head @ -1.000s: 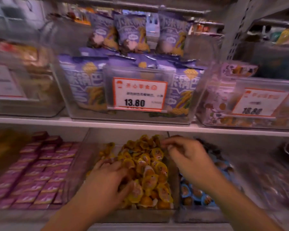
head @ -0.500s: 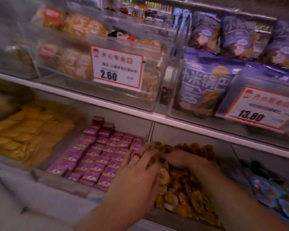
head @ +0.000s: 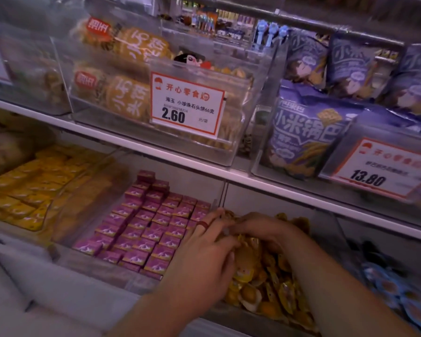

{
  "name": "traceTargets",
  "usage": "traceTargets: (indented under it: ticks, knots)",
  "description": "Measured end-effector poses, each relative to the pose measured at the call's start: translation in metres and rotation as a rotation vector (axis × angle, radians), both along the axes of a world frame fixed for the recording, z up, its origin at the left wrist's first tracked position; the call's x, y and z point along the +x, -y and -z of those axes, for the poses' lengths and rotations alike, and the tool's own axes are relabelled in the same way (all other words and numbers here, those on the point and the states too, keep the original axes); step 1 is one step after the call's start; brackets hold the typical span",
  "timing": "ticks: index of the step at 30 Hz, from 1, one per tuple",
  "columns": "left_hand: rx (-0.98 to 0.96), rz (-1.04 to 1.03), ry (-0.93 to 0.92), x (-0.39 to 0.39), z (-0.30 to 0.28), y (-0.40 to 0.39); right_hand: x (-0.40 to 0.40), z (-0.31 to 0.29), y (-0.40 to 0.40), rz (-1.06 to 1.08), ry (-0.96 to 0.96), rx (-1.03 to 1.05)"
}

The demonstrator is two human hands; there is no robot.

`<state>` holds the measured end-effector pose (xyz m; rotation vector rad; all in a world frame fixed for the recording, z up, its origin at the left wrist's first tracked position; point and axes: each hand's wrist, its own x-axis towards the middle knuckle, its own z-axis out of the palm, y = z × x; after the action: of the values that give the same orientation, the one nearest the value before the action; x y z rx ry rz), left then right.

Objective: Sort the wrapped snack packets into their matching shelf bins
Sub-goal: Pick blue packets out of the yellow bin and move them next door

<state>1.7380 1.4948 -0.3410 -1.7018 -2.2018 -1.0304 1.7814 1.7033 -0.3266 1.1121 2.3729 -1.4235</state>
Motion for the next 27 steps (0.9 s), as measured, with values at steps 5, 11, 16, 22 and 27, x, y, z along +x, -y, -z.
traceTargets:
  ticks: [5,11,16,22,27]
  knots:
    - [0.079,0.023,0.087,-0.005,-0.002,0.001,0.027,0.007,0.003,0.24,-0.284,-0.45]
    - [0.111,-0.007,0.129,-0.005,-0.007,0.0,0.049,-0.019,-0.01,0.082,-0.224,-0.053]
    - [0.099,-0.042,0.118,-0.004,-0.004,-0.003,0.072,-0.037,-0.035,-0.222,0.112,0.424]
    - [0.125,-0.056,0.093,-0.001,-0.001,-0.007,0.066,-0.029,-0.038,0.135,-0.128,0.558]
    - [0.114,-0.067,0.114,-0.002,0.0,-0.009,0.02,-0.002,-0.005,-0.184,-0.143,0.529]
